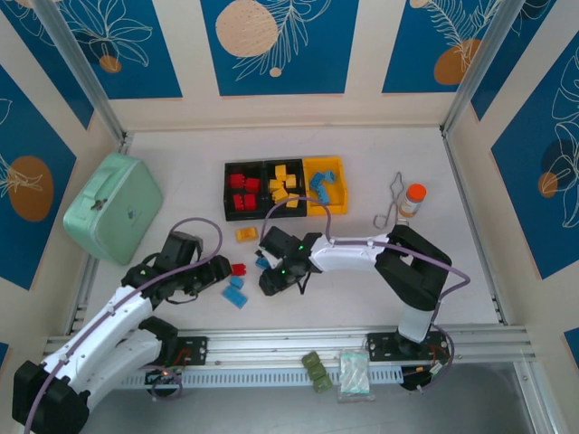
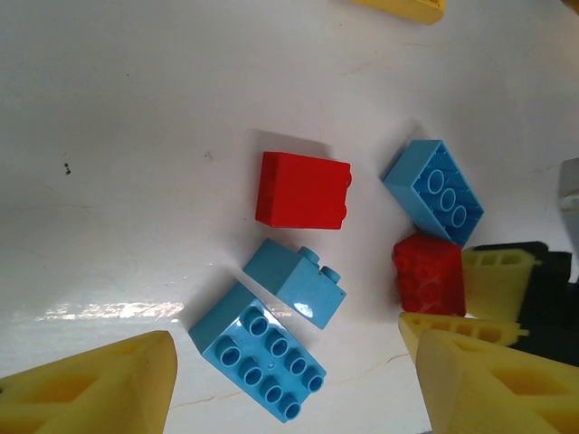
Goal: Sort the legos into containers by color
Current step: Pick up the lego from the middle-left of the table, then place the lego in the container.
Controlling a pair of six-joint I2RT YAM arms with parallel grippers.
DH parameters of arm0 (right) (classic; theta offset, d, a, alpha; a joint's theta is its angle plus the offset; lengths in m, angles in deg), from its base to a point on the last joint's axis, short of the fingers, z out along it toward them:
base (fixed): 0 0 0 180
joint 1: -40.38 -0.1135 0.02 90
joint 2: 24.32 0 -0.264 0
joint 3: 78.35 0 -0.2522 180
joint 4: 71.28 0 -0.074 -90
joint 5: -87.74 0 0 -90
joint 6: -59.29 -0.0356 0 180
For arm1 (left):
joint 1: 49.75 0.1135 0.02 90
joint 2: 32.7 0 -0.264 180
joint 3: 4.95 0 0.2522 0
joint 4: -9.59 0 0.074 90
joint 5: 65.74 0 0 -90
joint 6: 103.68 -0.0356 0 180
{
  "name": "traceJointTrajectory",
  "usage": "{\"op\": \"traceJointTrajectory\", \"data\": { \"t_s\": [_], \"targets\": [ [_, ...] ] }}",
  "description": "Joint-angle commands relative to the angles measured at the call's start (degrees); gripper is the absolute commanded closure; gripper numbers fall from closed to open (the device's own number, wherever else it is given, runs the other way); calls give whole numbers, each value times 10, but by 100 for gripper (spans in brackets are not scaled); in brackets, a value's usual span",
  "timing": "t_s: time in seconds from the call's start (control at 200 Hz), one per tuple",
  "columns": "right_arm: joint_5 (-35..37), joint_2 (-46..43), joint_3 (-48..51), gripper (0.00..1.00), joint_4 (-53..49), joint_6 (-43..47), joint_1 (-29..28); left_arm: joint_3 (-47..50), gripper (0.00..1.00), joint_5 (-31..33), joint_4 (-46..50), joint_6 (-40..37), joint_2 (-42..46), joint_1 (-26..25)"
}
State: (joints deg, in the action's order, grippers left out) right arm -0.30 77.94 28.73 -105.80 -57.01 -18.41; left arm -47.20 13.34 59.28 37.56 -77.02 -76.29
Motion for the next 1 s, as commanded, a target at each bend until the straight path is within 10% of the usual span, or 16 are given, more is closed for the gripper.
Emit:
{"op": "traceJointTrajectory", "data": {
  "t_s": [0.0, 0.565, 0.995],
  "targets": [
    [14, 9, -19, 64, -25, -5, -10, 8, 30, -10, -8, 10, 1, -6],
    [5, -82, -102, 76, -117, 14, 20, -17, 30, -6, -30, 11, 2, -6],
    [-27, 104, -419, 76, -212, 9, 138, -73, 30, 19, -26, 4, -32, -1]
  ]
}}
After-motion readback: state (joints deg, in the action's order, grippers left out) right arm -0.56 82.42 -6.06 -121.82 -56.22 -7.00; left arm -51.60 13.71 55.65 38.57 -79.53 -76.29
